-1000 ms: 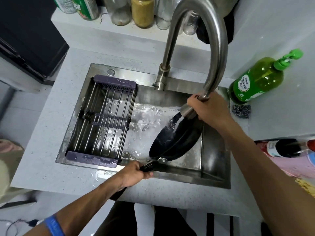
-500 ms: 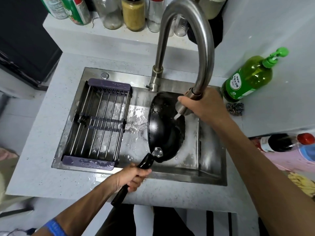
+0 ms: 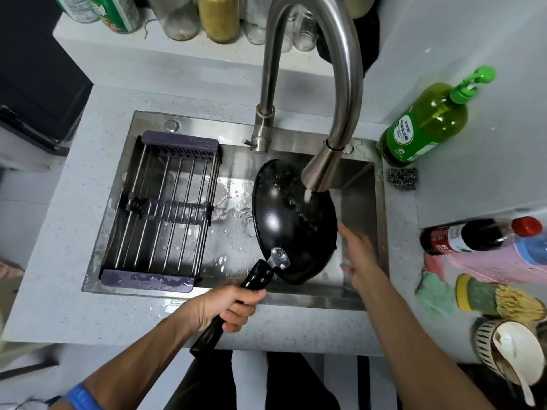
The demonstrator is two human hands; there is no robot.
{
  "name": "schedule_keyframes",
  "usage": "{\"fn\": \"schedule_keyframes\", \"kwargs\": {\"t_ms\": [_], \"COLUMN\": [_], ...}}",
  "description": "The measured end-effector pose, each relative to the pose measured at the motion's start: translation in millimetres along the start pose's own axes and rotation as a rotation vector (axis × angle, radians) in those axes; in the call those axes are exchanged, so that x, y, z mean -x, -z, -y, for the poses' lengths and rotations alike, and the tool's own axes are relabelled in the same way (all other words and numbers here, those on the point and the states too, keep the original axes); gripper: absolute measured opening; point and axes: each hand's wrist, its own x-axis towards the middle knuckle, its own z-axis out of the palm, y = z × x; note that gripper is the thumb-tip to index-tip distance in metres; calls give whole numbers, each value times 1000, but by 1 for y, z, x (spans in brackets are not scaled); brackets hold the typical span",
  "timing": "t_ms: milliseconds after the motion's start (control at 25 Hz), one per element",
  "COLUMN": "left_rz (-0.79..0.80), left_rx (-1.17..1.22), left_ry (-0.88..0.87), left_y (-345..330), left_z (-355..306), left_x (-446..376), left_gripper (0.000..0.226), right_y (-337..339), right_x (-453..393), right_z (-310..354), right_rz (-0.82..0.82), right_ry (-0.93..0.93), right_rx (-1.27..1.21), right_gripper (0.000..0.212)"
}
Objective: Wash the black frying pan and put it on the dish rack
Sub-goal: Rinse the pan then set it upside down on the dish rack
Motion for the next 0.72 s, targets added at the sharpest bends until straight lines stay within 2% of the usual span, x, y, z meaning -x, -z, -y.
{"fn": "schedule_keyframes", "kwargs": {"t_ms": [80, 160, 240, 320, 480, 560, 600, 680, 720], "left_rz": [67, 98, 27, -151, -688, -871, -906, -926, -939], "left_rx": [26, 36, -70, -233, -598, -777, -797, -762, -758], "left_ry": [9, 40, 93, 124, 54, -69, -127, -184, -182], "left_y": [-2, -2, 3, 8, 10, 8, 7, 9, 11], "left_z": [-6, -15, -26, -37, -31, -20, -15, -8, -8], "left_x": [6, 12, 16, 16, -1, -12, -16, -17, -16], "left_gripper": [42, 37, 38, 36, 27, 25, 25, 27, 28], "right_y": [0, -13, -29, -39, -33, -31, -25, -13, -11], "right_x": [-23, -35, -41, -44, -41, -47, -53, -55, -49], "right_z": [-31, -45, -51, -52, -65, -72, -73, -62, -51], "right_rz": [95, 196, 126, -25, -160, -215, -235, -333, -370], "right_ry": [-404, -492, -476, -402, -272, -260, -224, -83, 87], "right_rx": [-219, -434, -626, -749, -816, -751, -637, -222, 11], "right_gripper": [64, 61, 54, 49, 46, 49, 50, 52, 56]}}
